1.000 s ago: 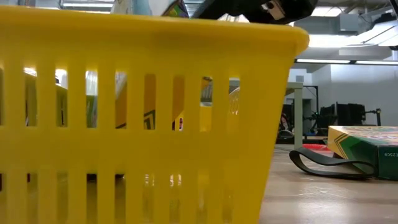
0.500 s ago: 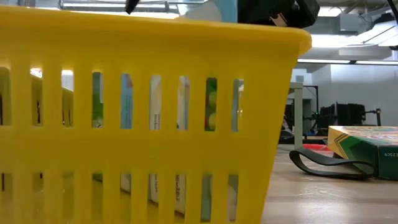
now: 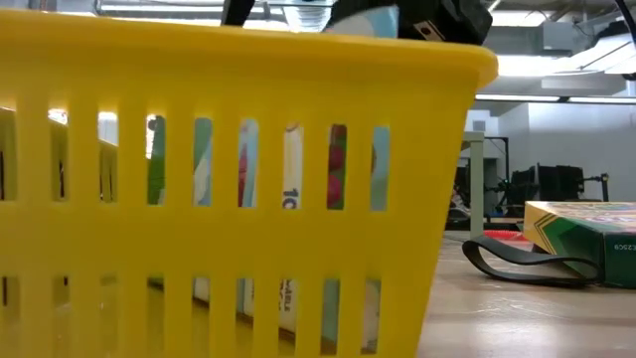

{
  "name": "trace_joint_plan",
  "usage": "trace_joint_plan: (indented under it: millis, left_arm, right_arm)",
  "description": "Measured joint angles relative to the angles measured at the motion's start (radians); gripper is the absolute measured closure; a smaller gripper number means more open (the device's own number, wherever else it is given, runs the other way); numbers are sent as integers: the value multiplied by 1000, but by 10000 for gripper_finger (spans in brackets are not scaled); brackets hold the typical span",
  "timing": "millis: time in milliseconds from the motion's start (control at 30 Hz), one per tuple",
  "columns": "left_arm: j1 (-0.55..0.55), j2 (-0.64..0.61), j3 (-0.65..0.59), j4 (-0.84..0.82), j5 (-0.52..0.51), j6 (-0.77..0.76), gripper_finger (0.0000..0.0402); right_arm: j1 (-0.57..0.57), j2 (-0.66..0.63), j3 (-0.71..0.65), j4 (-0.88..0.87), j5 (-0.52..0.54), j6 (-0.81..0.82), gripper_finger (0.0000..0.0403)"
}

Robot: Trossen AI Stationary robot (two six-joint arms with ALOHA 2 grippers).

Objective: Pick & Place Office Desk Supplies
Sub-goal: Adjust the red bin on the table

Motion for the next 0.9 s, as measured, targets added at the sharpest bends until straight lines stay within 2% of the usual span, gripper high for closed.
trace_joint_plan:
  millis: [133,267,433,533,700,800,900]
  left_arm:
    - [0,0,0,-85,77,-90,216]
    - [-1,0,0,-199,167,-206,234]
    - [-7,2,0,-445,173,-481,266]
    - [-7,7,0,-556,173,-667,294]
    - [-2,70,0,-617,182,-860,355]
    - [-9,140,0,-695,264,-981,391]
    - [-49,185,0,-716,307,-1067,396]
  right_arm:
    - [7,-1,0,-17,35,0,261]
    - [17,-25,0,-55,119,22,289]
    - [28,-75,0,-137,258,90,318]
    - [28,-107,0,-192,305,112,332]
    - [33,-142,0,-300,317,113,358]
    - [47,-152,0,-344,315,113,381]
    - [70,-160,0,-377,322,131,399]
